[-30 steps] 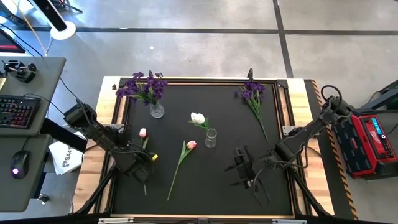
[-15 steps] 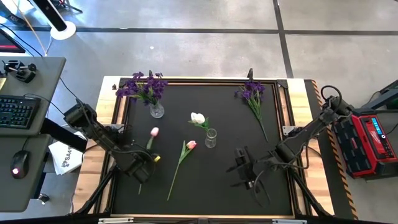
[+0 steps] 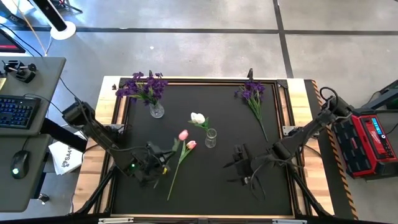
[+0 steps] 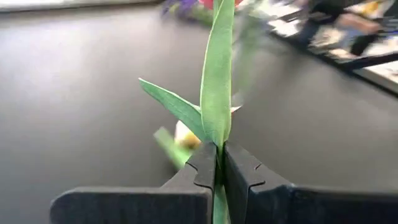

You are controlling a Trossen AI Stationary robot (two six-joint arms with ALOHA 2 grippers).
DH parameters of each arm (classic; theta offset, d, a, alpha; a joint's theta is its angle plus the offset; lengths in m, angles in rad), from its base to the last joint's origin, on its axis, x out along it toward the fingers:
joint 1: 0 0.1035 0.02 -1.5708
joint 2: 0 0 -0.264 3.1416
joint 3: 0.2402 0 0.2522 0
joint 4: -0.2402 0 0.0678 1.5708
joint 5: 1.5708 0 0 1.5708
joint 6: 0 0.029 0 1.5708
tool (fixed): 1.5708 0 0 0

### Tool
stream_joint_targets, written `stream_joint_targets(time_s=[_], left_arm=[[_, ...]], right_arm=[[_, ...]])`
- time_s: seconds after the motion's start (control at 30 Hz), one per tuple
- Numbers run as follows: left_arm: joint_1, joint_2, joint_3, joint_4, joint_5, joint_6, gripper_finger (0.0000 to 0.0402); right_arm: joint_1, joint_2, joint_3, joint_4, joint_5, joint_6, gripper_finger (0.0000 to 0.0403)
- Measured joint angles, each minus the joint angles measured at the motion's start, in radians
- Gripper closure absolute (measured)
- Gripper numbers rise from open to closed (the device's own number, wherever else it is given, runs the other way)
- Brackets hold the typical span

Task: Sort flowers into vase by color
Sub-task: Put the left pink tulip into the right transparent flower vase

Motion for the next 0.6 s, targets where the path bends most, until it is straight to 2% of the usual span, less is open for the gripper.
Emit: stream_joint_targets(time_s=[0.1, 0.2, 0.3, 0.43, 0.6], left_arm=[[-0.007, -0.028, 0.0, 0.215, -0.02, 0.295, 0.0401], [-0.011, -0.036, 0.0, 0.469, -0.019, 0.653, 0.0401], [-0.006, -0.032, 0.0, 0.709, 0.032, 1.0, 0.0401], [0.02, -0.011, 0.0, 0.948, 0.206, 1.355, 0.0401], [0.072, 0.023, 0.001, 1.093, 0.471, 1.626, 0.0401]], right_arm=[[-0.016, 0.0, 0.0, 0.079, 0.0, -0.022, 0.0155], [-0.035, 0.001, 0.0, 0.164, 0.009, -0.026, 0.0155], [-0.051, 0.002, 0.0, 0.212, 0.048, -0.026, 0.0155], [-0.069, 0.003, 0.0, 0.252, 0.091, -0.03, 0.0155], [-0.086, 0.047, 0.0, 0.375, 0.104, -0.051, 0.0155]])
